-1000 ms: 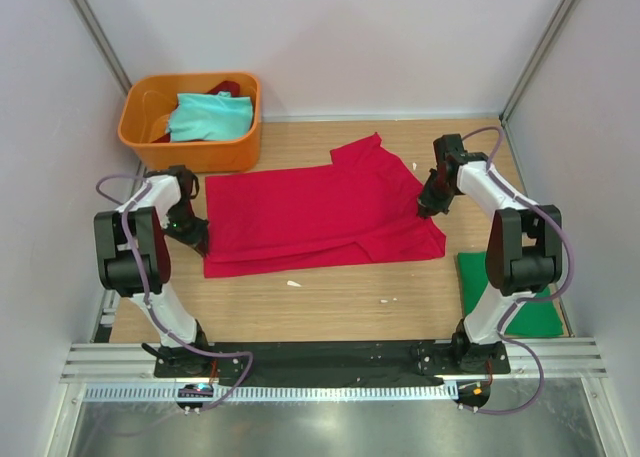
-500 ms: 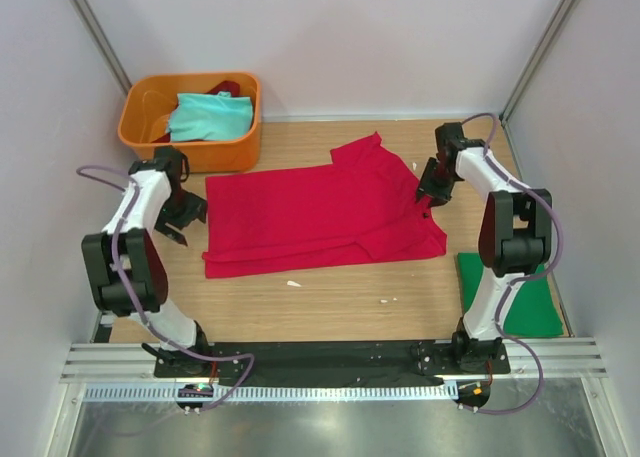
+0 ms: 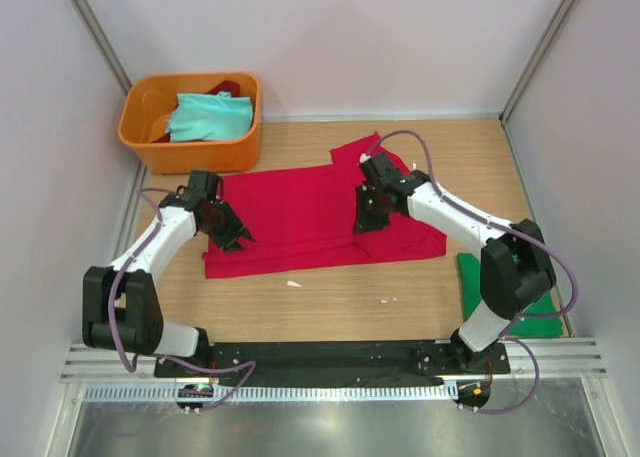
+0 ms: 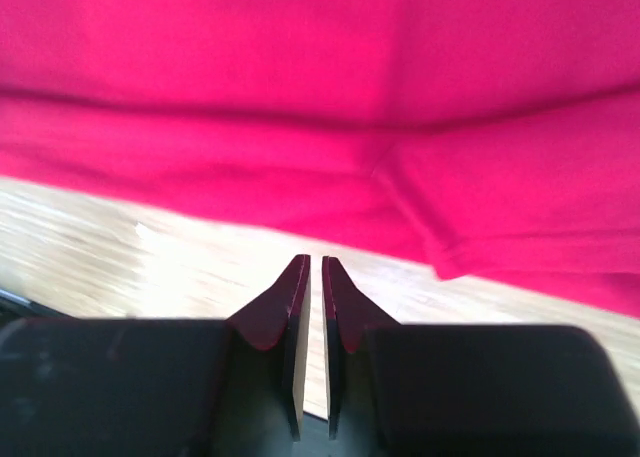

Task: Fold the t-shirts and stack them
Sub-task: Fold the tshirt

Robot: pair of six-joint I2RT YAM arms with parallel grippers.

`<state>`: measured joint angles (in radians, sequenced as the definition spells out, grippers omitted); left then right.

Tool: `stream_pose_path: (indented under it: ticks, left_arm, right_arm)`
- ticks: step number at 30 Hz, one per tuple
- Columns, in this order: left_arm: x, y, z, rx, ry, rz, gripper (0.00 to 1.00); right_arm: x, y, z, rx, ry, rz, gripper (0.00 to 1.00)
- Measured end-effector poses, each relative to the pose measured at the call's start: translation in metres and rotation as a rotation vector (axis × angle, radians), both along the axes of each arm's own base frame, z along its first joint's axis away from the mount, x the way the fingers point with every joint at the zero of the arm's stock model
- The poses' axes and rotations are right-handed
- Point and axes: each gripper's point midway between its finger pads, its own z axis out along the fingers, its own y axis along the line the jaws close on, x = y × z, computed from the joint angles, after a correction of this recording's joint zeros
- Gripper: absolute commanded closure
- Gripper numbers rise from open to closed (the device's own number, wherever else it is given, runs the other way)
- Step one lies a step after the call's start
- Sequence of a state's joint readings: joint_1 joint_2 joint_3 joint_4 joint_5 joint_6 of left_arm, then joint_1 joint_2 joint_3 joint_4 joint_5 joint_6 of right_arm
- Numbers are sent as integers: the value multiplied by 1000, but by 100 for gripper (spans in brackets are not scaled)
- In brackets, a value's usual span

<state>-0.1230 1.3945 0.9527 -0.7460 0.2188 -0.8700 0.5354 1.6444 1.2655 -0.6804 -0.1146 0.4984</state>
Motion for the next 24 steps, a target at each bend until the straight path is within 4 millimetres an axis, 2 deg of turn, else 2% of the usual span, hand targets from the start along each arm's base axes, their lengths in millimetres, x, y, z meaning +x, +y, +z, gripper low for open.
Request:
stream_pose_path:
  ticks: [3,5,15,17,24]
  left_arm:
    - [-2,-9,-7,-9,-7,-47,64]
    - [-5,-11,-11,-9,-7,-67,66]
    - [-8,-3,-45,54,81,-108,67]
    - [-10,1,-50,75,96,-111,71]
    - [-18,9,-57,124,134,-127,76]
  right_arm:
    - [-24,10,-23,-13,54,24,87]
    - [-31,13,-33,-21,75,25,87]
    - [-26,26,-58,-25,87,15,83]
    - [-26,26,-63,-27,90,10,83]
    - [-28,24,-75,-43,105,-6,83]
